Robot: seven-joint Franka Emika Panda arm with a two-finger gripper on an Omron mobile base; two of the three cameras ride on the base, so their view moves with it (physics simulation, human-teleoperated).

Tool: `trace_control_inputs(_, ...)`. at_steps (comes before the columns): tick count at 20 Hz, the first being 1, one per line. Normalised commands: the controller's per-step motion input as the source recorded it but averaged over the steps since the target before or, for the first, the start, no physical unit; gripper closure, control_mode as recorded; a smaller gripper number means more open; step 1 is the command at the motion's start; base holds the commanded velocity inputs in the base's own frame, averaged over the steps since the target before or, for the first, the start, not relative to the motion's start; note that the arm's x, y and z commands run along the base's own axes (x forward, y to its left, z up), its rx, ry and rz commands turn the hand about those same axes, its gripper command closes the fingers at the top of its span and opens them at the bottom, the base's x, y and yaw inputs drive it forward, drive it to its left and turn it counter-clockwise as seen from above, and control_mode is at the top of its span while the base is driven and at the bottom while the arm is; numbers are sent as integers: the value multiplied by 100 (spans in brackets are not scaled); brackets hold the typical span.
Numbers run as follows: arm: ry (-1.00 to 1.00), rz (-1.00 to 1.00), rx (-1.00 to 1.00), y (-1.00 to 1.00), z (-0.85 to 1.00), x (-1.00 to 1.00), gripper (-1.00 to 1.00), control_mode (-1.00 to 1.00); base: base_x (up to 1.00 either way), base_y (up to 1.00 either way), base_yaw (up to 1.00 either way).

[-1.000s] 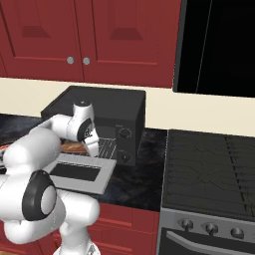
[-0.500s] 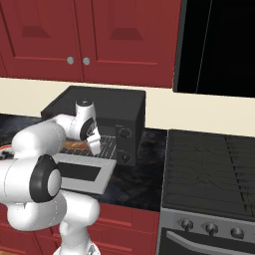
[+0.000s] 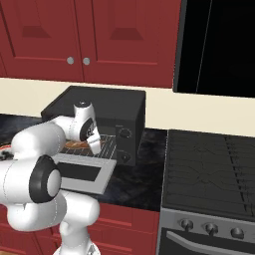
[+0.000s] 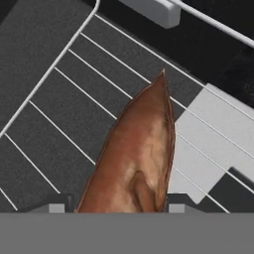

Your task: Pull the toaster oven rack outwards. Pick up the baguette from the plate and place it on the toaster oven rack. Close the toaster oven door fully and set the temperature to the lowest setting.

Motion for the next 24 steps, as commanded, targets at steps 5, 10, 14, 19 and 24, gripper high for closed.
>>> trace_control_inputs(5,0,0,0,0,13,-2,-100,-100,0,0,0)
trace_control_inputs(10,0,0,0,0,41,-12,-100,-100,0,0,0)
trace_control_inputs(14,0,0,0,-1,21,-39,-100,-100,0,0,0)
trace_control_inputs(19,0,0,0,-6,46,-41,-100,-100,0,0,0)
trace_control_inputs(24,-19,0,0,-1,70,-7,-100,-100,0,0,0)
